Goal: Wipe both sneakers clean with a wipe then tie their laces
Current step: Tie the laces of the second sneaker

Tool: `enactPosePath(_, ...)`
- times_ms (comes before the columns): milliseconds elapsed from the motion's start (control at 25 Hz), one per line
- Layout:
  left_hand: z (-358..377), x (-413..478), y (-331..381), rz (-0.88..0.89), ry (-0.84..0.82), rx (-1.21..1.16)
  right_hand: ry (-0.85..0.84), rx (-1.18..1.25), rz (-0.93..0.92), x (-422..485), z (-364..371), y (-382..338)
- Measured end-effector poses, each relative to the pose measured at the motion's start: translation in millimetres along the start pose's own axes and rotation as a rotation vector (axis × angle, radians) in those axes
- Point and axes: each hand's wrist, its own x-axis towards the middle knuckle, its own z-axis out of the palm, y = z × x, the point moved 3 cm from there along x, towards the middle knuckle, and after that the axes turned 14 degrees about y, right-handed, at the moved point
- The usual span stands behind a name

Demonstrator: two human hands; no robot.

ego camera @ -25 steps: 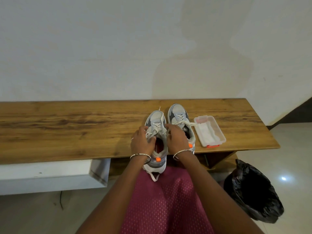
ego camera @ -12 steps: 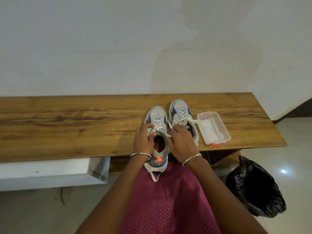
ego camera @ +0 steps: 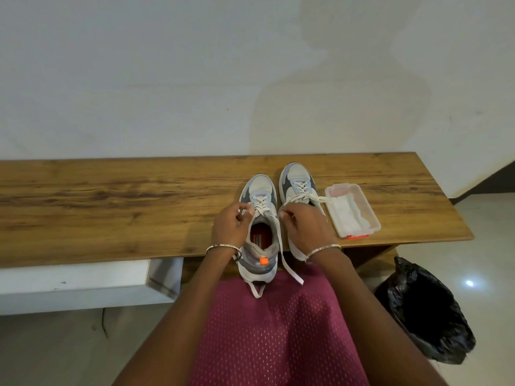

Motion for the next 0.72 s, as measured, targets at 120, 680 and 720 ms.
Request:
enactPosePath(120,0,6,4,-0.008,-0.008,0.040,-0.002,0.024,0.076,22,33,4)
enactPosePath(680,8,18,1,0.028,-0.058,0.100,-0.080,-0.107,-0.024,25,59,5)
enactPosePath(720,8,18,2,0.036,-0.060,0.104,-0.083,-0.105,-0.023,24,59,5)
